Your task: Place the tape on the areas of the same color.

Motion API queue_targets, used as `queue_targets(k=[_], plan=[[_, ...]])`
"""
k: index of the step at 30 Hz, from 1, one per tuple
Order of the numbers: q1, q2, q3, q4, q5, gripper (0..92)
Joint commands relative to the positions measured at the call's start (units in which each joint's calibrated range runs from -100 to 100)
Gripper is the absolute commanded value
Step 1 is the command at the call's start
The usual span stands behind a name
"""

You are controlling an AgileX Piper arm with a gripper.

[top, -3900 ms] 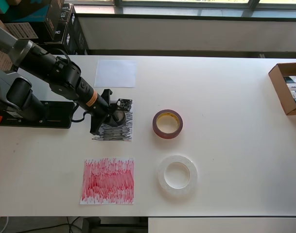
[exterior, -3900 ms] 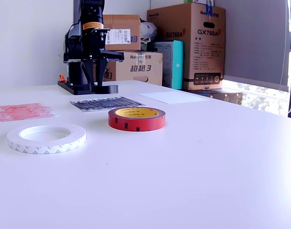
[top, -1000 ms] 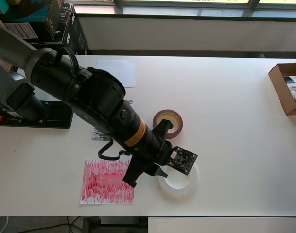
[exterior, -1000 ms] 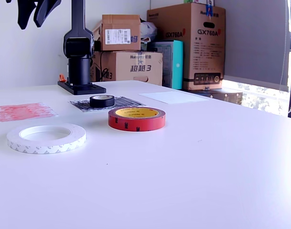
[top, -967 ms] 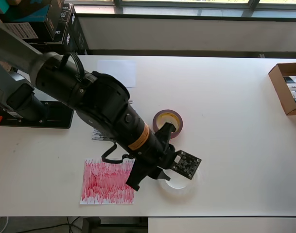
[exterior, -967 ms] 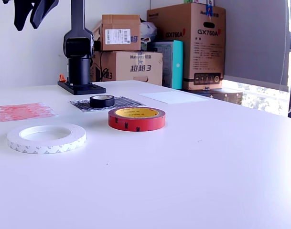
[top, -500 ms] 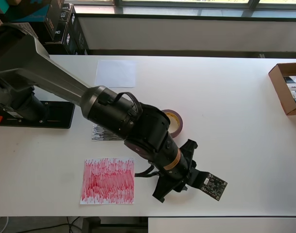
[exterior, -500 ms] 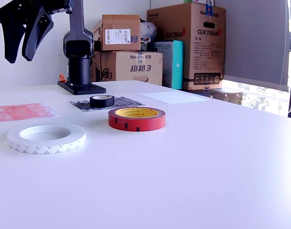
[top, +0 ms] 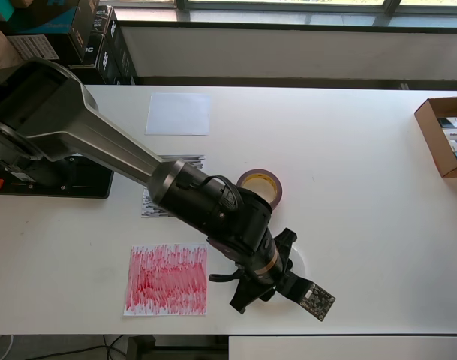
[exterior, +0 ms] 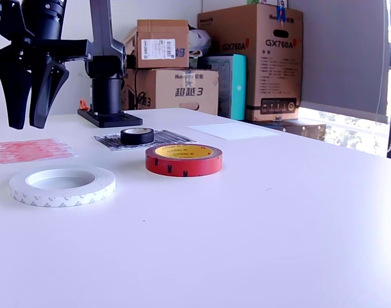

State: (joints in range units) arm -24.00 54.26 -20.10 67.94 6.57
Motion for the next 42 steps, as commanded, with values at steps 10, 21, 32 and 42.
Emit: queue_targets(k=[10, 21, 32, 42], plan=[[-0.54, 2.15, 0.34, 1.09, -1.57, 36.4], [-1.41, 3.55, 0.25, 0.15, -3.45, 53.0], [-1.17, 3.65, 0.89, 0.15, -3.45, 54.6], [-0.7, 5.89, 0.43, 0.15, -2.72, 54.6]])
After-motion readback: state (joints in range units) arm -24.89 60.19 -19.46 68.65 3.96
